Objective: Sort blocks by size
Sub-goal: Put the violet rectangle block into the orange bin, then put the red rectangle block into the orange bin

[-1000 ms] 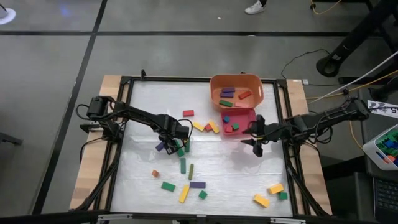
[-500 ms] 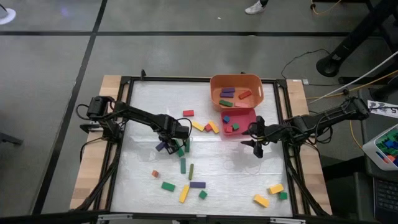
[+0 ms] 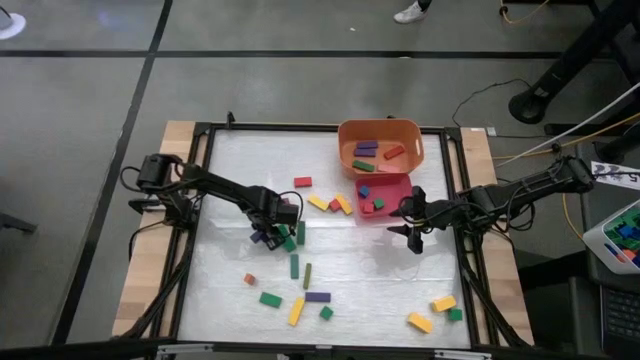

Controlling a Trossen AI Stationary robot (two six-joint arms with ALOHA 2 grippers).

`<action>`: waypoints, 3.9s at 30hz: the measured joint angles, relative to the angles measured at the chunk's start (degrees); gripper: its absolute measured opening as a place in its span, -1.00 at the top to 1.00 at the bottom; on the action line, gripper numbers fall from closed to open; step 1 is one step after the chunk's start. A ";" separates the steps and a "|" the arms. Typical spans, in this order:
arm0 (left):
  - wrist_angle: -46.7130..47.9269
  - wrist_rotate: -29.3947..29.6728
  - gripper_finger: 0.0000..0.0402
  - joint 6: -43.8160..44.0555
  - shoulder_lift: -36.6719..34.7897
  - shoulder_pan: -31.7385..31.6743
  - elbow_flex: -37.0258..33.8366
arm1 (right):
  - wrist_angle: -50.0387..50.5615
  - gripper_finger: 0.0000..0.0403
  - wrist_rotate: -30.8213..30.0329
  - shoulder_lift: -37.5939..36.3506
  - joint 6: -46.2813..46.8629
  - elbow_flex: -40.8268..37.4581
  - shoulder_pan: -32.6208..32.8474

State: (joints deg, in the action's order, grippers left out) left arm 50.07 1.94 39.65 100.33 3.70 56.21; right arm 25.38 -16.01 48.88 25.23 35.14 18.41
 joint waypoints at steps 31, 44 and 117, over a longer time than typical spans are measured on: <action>-34.28 0.20 0.56 -15.89 -7.33 -7.25 8.48 | -1.82 -0.04 -0.46 0.00 -0.01 -0.02 -0.07; -87.50 0.28 0.53 -35.68 5.09 -20.82 8.52 | -1.74 -0.04 -2.60 0.00 -0.04 -0.02 -0.04; -23.86 -15.47 0.45 -45.95 5.29 -24.56 18.12 | -1.69 -0.04 -2.93 8.95 -0.02 -0.02 -0.04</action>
State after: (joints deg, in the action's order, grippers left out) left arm 26.21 -13.53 -6.30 105.62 -20.85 74.33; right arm 23.69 -18.94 57.84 25.21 35.11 18.37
